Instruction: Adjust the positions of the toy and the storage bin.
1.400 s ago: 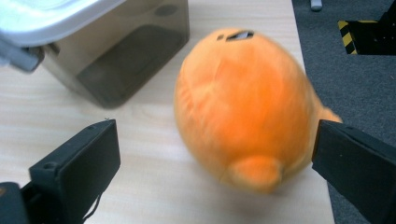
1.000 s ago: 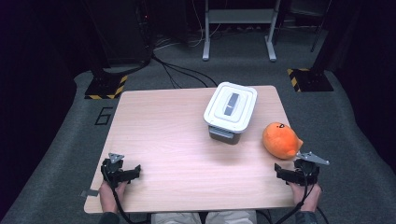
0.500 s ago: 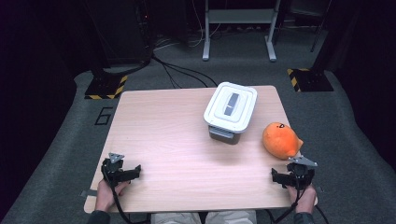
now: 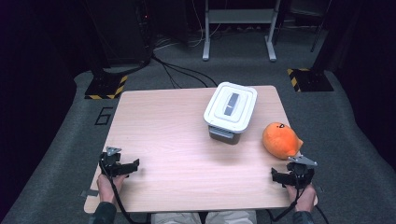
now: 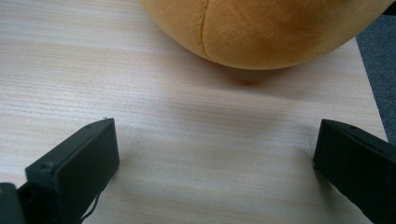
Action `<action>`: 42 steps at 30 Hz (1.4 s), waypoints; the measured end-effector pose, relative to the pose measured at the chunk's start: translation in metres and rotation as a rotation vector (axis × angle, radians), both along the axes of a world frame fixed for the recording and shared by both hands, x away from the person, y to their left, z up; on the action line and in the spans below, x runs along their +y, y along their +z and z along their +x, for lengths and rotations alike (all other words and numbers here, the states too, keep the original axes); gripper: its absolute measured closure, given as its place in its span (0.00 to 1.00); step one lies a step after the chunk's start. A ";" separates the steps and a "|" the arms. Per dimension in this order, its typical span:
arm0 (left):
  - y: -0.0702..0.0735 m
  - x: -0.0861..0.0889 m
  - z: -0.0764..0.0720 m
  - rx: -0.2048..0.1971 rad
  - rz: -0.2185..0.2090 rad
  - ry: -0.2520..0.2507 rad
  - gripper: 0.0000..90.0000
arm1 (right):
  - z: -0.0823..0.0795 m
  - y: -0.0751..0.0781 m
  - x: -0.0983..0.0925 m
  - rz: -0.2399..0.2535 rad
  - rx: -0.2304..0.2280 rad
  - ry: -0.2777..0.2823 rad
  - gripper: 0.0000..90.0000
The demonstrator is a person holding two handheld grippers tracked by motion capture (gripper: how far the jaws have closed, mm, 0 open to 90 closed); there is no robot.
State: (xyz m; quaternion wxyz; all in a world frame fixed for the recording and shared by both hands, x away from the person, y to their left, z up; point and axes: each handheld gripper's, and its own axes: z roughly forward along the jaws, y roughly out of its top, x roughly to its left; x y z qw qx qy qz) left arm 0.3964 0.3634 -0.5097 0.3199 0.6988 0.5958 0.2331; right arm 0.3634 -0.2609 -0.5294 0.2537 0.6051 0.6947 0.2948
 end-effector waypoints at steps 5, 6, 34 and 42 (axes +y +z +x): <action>0.011 0.000 0.006 -0.005 -0.066 -0.034 0.00 | 0.001 0.000 0.000 0.001 -0.003 -0.005 0.00; 0.017 -0.001 0.009 -0.004 -0.100 -0.050 0.00 | 0.001 0.000 0.001 0.004 -0.002 -0.012 0.00; 0.084 -0.079 0.068 -0.052 -0.065 -0.276 0.01 | 0.001 0.000 0.001 0.003 -0.005 -0.009 0.00; 0.095 -0.101 0.084 -0.055 -0.055 -0.321 0.01 | 0.002 0.000 0.000 0.009 -0.004 -0.009 0.00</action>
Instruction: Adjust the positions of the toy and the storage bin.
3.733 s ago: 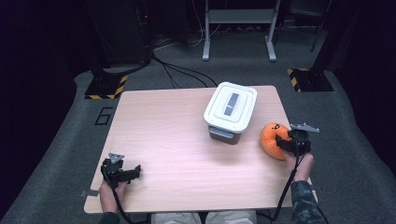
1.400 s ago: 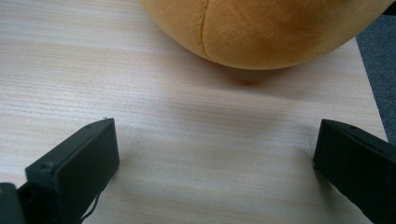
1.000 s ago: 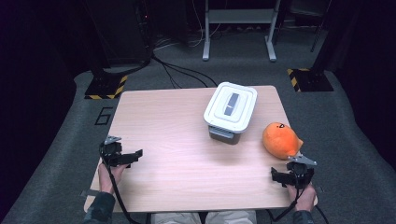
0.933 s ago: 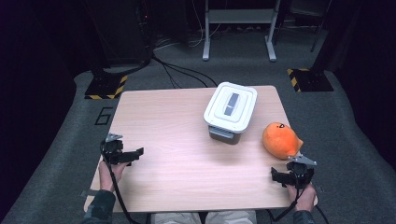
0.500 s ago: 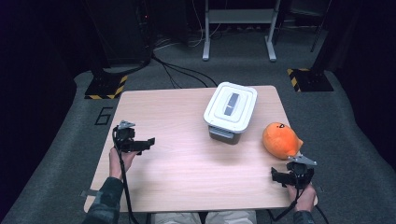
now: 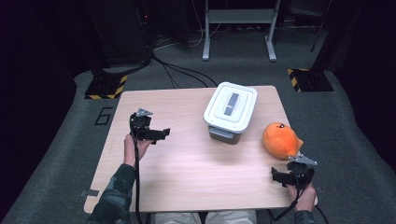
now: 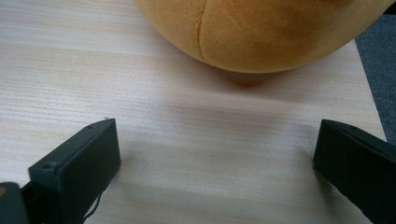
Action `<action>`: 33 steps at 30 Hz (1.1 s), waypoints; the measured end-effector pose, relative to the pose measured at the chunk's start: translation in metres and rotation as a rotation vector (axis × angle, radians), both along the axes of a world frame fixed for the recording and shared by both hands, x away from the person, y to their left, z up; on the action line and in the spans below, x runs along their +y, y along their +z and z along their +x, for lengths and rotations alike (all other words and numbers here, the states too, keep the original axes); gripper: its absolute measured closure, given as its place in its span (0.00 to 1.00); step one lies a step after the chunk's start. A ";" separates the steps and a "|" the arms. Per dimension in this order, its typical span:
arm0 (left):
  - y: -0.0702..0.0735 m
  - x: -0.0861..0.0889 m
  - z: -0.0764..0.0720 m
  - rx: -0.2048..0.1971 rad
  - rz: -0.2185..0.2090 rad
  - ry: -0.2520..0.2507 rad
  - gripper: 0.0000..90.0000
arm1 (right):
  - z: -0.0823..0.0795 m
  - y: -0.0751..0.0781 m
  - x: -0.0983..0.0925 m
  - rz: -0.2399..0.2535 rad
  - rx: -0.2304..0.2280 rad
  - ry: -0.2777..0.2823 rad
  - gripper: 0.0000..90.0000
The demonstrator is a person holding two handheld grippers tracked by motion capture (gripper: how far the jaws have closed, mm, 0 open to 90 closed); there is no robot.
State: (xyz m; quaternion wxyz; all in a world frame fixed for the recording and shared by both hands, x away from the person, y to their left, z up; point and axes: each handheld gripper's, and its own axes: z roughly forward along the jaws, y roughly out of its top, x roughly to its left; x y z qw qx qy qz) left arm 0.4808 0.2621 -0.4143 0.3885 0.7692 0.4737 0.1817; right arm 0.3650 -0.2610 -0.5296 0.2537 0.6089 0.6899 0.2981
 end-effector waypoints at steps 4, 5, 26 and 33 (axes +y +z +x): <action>0.005 -0.010 0.009 0.005 0.006 -0.007 0.01 | 0.000 0.000 0.000 -0.002 -0.002 0.001 0.00; 0.005 -0.010 0.009 0.005 0.006 -0.007 0.01 | 0.000 0.000 0.000 -0.002 -0.002 0.001 0.00; 0.018 -0.062 0.044 0.011 -0.008 -0.084 0.00 | 0.000 0.000 0.000 -0.002 0.000 -0.002 0.00; 0.026 -0.078 0.053 0.008 -0.008 -0.100 0.00 | 0.000 0.000 -0.001 0.000 -0.001 -0.008 0.01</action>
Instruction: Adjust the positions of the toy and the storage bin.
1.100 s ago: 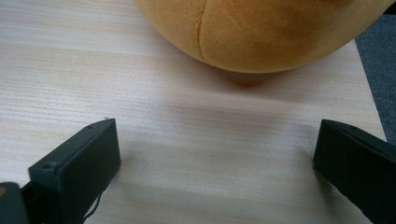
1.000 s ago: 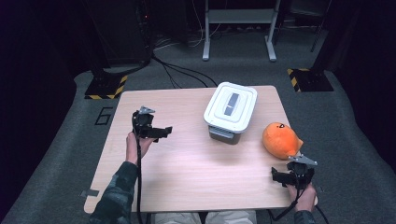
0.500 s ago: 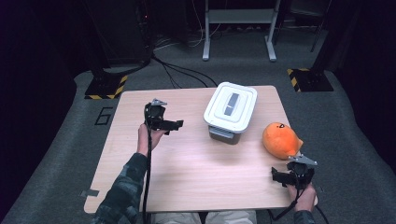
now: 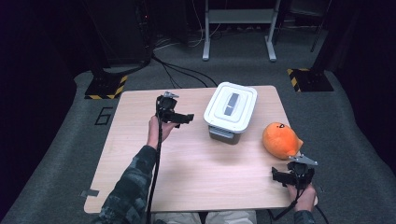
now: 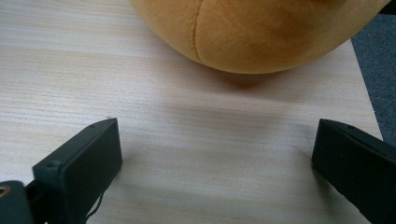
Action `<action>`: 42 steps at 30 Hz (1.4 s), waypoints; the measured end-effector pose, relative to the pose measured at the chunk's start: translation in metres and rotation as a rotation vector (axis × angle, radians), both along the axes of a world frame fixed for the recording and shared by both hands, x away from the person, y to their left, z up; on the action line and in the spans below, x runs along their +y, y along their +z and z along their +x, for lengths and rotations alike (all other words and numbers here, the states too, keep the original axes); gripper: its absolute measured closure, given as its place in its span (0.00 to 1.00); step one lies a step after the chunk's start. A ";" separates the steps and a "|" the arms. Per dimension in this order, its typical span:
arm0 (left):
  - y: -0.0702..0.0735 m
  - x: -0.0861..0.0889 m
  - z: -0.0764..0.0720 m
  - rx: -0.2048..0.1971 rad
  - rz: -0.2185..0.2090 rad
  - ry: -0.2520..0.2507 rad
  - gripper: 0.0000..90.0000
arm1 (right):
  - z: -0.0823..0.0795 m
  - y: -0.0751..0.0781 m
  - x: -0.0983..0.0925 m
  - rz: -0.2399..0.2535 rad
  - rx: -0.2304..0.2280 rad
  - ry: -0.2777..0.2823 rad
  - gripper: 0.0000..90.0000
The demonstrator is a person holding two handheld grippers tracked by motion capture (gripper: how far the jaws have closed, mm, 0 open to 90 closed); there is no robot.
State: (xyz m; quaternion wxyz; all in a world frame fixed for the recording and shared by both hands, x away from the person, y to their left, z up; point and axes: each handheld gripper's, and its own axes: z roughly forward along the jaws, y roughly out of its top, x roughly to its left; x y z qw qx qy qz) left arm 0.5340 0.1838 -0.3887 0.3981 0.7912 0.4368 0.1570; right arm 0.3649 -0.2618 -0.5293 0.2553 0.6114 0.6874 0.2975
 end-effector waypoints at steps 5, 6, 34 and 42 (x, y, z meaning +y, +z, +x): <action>0.006 -0.016 0.009 0.001 -0.006 -0.015 0.00 | 0.000 0.000 0.000 -0.001 0.000 -0.001 0.01; 0.008 -0.021 0.011 -0.004 -0.005 -0.020 0.00 | 0.000 0.000 0.000 0.000 0.000 -0.001 0.01; -0.003 -0.073 0.037 0.059 0.006 -0.060 0.39 | -0.001 0.000 -0.001 0.001 -0.009 -0.014 0.05; -0.008 -0.076 0.033 0.066 -0.013 -0.083 0.57 | -0.001 0.000 -0.001 0.002 -0.017 -0.025 0.07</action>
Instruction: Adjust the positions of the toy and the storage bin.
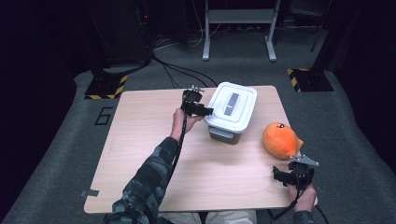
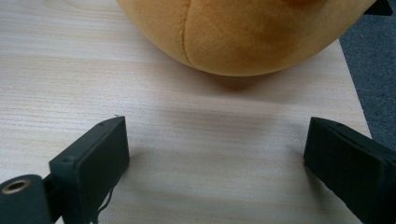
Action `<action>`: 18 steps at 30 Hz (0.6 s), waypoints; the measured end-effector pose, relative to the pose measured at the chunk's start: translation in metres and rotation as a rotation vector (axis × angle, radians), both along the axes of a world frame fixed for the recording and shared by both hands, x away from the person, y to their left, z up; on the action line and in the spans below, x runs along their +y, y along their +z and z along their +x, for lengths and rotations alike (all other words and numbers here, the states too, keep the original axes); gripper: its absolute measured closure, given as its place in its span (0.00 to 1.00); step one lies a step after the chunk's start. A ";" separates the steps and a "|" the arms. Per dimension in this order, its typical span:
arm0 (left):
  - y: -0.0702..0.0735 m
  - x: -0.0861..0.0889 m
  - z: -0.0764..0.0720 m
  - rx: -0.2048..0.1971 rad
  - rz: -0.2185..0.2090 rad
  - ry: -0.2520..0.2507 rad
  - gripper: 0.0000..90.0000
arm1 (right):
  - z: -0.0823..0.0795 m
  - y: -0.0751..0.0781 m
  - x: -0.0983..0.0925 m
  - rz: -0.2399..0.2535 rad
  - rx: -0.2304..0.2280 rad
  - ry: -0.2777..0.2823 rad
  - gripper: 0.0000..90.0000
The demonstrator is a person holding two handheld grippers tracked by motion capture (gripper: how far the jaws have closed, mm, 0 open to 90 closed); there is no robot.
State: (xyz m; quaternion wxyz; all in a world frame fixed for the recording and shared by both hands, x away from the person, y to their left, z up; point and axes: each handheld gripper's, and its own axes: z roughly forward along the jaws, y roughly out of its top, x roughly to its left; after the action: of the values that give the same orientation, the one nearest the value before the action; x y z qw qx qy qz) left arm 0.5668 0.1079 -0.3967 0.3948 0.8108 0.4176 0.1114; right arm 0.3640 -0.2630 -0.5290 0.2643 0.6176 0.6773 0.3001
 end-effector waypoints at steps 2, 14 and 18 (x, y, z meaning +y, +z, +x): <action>0.001 -0.001 -0.002 -0.008 0.008 -0.016 0.63 | 0.000 0.000 0.000 0.001 0.000 0.001 0.07; 0.003 0.005 -0.013 -0.030 0.066 0.007 0.76 | 0.000 0.000 0.000 -0.002 -0.002 -0.005 0.08; 0.003 0.005 -0.015 -0.044 0.075 -0.001 0.76 | 0.000 0.000 0.000 -0.002 -0.003 -0.004 0.08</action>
State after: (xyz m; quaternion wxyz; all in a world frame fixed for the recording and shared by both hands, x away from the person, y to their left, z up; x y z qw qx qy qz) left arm 0.5514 0.1134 -0.3933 0.3731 0.8226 0.4041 0.1445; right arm 0.3639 -0.2630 -0.5290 0.2663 0.6185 0.6758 0.2997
